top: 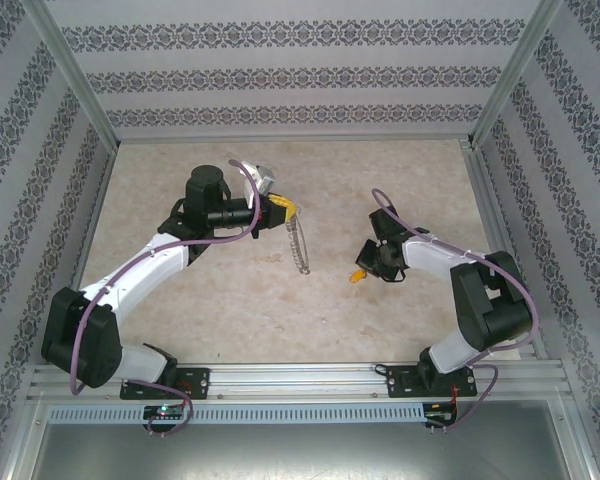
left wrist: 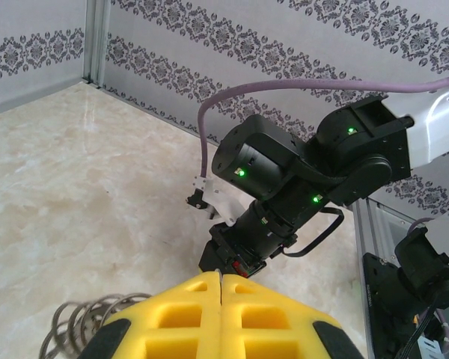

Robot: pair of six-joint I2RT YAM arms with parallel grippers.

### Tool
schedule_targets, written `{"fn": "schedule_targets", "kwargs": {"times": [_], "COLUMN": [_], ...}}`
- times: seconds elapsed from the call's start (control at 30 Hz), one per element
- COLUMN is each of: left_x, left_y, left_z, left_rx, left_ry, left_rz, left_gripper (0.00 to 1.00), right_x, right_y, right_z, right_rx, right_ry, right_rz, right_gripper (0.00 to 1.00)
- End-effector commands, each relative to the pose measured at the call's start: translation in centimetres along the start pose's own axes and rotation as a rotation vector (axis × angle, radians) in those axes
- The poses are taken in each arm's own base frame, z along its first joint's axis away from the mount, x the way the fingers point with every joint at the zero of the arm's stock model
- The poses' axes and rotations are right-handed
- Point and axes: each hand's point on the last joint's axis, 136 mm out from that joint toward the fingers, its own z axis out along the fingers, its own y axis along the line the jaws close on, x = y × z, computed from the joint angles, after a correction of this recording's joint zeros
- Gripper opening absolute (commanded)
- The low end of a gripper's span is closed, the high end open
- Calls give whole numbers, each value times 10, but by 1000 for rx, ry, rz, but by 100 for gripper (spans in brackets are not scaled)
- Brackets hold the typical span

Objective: Put the keys on the keyring

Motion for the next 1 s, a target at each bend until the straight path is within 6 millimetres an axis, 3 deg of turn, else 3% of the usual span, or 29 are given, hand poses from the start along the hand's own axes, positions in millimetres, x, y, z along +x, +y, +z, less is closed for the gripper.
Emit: {"fn": "schedule_targets", "kwargs": {"times": [0.0,0.07,0.13,0.3,0.6,0.97], "left_x": [-20,-21,-21,-20,-20,-22], "left_y": [-17,-17,-17,-18,-17,-20], "left_z": [-5,-5,-5,-5,-3,-4], "left_rx": [43,46,46,50,56,63], "left_ry": [-62,-61,-61,-59,-53,-55], "left_rz": [66,65,63,61,55,57], "left_gripper": [0,0,0,0,0,0], "right_x": [0,-3,-3,6,27,19], "right_y": [2,1,3,11,4,-8], "right_z": [-8,-15,-24,-41,-24,-18], "right_rx": [-9,-7,-24,-61,116,218], "right_ry": [-12,-38,-67,-78,-12,-54], "right_rz": [-21,-26,-48,-188,-415,-445], "right_gripper": [0,5,25,45,41,38]}}
